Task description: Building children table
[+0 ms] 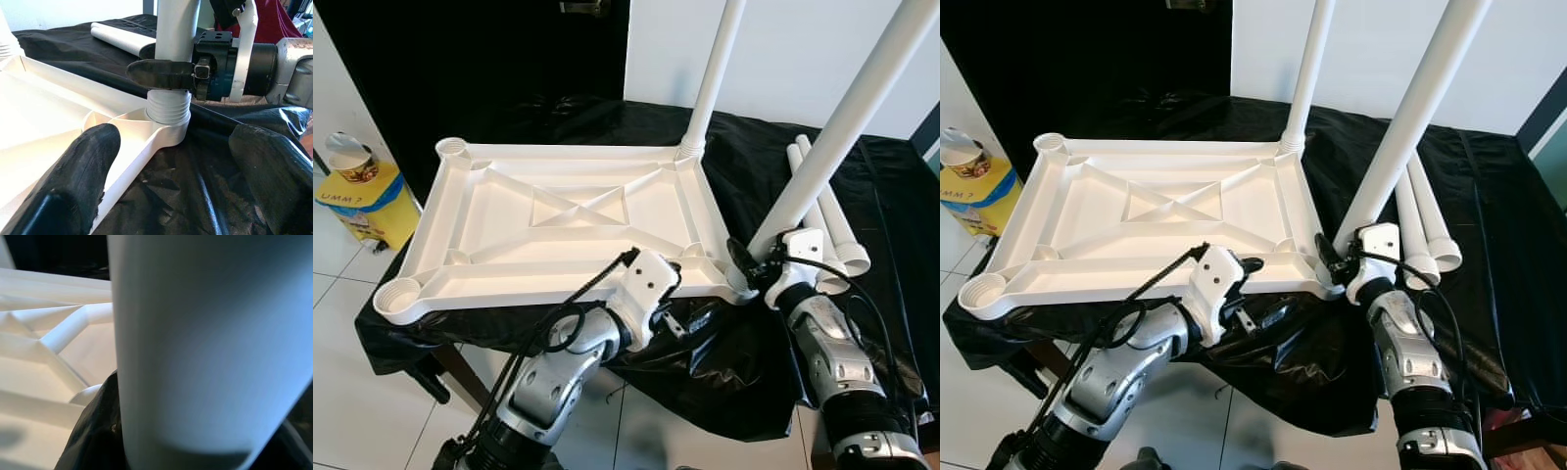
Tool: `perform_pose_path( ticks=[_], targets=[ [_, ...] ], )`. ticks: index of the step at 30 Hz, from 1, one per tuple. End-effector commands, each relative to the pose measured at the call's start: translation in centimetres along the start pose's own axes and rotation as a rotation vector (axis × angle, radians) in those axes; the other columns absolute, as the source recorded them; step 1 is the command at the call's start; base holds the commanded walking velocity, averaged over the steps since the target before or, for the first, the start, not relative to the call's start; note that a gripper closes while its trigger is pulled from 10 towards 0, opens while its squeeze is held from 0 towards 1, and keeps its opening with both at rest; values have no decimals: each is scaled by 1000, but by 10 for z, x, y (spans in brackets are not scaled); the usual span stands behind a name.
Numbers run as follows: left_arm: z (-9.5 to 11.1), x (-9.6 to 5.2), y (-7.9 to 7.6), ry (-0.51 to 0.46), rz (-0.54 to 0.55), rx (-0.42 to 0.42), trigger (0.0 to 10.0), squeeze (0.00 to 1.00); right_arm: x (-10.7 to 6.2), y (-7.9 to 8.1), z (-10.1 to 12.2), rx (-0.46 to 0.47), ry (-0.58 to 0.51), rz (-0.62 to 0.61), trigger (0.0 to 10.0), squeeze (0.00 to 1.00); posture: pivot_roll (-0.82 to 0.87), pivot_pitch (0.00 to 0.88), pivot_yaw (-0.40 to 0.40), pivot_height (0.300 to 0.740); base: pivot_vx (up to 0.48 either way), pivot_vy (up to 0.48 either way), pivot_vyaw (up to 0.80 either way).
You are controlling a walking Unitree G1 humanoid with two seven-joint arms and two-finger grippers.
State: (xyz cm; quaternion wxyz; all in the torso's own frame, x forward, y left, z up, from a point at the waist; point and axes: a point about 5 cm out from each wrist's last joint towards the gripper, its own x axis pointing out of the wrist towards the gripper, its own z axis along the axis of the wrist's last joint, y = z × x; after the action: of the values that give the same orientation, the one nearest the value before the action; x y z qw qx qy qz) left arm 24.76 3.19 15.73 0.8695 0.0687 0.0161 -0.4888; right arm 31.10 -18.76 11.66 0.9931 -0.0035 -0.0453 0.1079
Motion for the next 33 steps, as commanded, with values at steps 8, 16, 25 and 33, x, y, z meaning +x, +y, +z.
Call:
perform_pose_path(
  ticks=[8,16,25,33],
  targets=[
    [-1,0,-2,6,30,-6,10000,0,-8,5,-15,13,88,-244,10000,0,100,31,-128,740,0,0,0],
    [-2,-1,-4,9,27,-6,10000,0,-10,20,-17,41,110,-380,10000,0,110,30,-125,740,0,0,0],
    [-2,-3,-4,12,27,-5,10000,0,-11,25,-18,42,122,-388,10000,0,112,30,-125,740,0,0,0],
    [-2,-3,-4,12,27,-7,10000,0,-12,26,-15,32,118,-394,10000,0,111,34,-126,740,0,0,0]
  ],
)
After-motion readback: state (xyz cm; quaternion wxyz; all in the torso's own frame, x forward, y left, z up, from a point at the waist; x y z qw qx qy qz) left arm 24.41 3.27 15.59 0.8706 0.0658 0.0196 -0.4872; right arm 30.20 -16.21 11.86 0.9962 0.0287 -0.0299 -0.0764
